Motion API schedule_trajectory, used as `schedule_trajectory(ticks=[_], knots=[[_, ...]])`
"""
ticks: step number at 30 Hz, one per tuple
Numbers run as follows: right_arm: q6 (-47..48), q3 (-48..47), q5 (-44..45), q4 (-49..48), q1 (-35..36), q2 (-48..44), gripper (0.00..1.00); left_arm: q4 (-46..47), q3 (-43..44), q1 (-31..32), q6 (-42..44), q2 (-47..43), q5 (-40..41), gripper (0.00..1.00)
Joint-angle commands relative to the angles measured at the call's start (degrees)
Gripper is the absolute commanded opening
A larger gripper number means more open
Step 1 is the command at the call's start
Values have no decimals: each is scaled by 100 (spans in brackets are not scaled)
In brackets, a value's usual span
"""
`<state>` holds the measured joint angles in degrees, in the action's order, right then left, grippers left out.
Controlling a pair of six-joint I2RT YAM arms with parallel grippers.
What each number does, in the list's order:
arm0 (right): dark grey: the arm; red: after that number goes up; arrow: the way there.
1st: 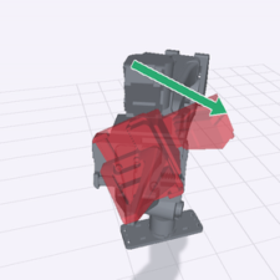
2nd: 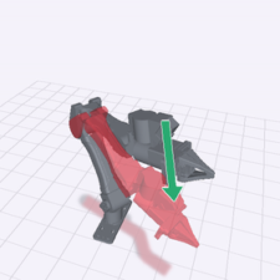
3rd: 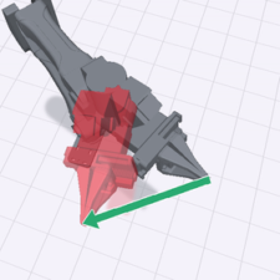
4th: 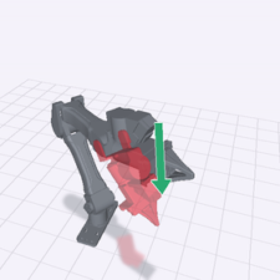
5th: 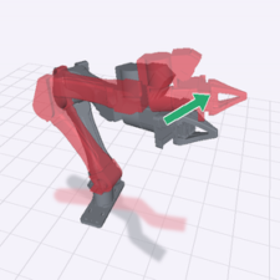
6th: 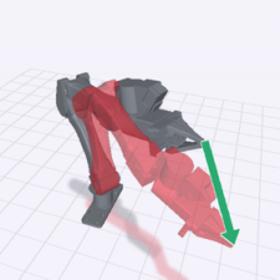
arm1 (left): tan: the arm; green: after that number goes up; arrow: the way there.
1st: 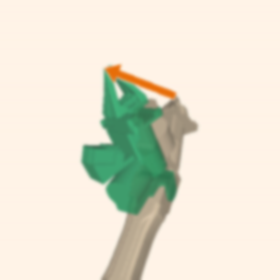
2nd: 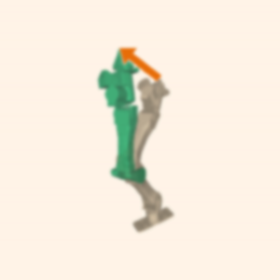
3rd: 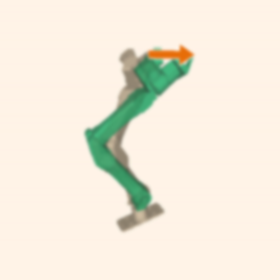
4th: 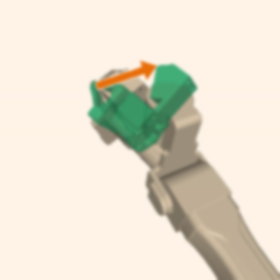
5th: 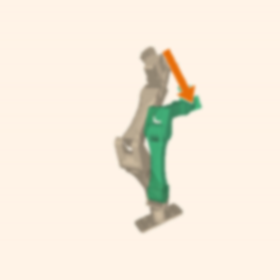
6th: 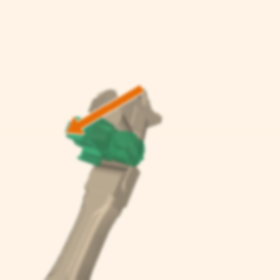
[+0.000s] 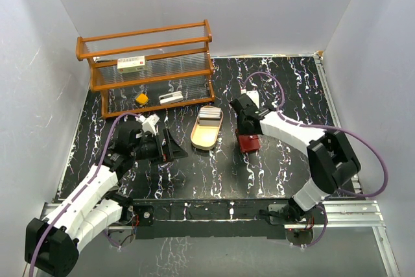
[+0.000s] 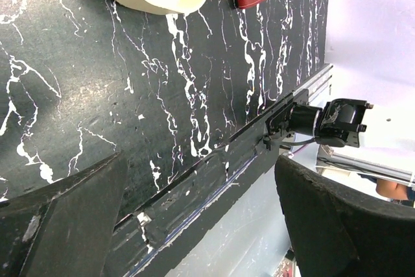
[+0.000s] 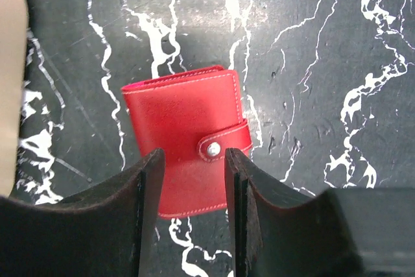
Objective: Put the credit cards into the card holder
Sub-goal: Move the card holder to the center of the board.
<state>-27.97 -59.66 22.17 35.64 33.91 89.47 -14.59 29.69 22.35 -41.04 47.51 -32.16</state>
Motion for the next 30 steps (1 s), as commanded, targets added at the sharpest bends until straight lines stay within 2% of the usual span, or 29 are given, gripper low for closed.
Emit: schedule_trajectory(ticks=[1, 7, 16, 22, 30], knots=[[282, -231, 82, -454, -259, 309, 41, -248, 222, 24, 141, -14, -40, 93], [270, -116, -267, -400, -364, 654, 41, -255, 212, 37, 133, 40, -53, 90], [-87, 533, -548, 24, 71, 199, 37, 88, -93, 132, -344, -13, 138, 84], [-709, 795, -1010, -11, 703, -182, 35, 599, -378, 208, -731, 42, -95, 81], [-2045, 775, -1281, -318, 1902, -113, 34, 138, -177, 217, -453, 212, 71, 80]])
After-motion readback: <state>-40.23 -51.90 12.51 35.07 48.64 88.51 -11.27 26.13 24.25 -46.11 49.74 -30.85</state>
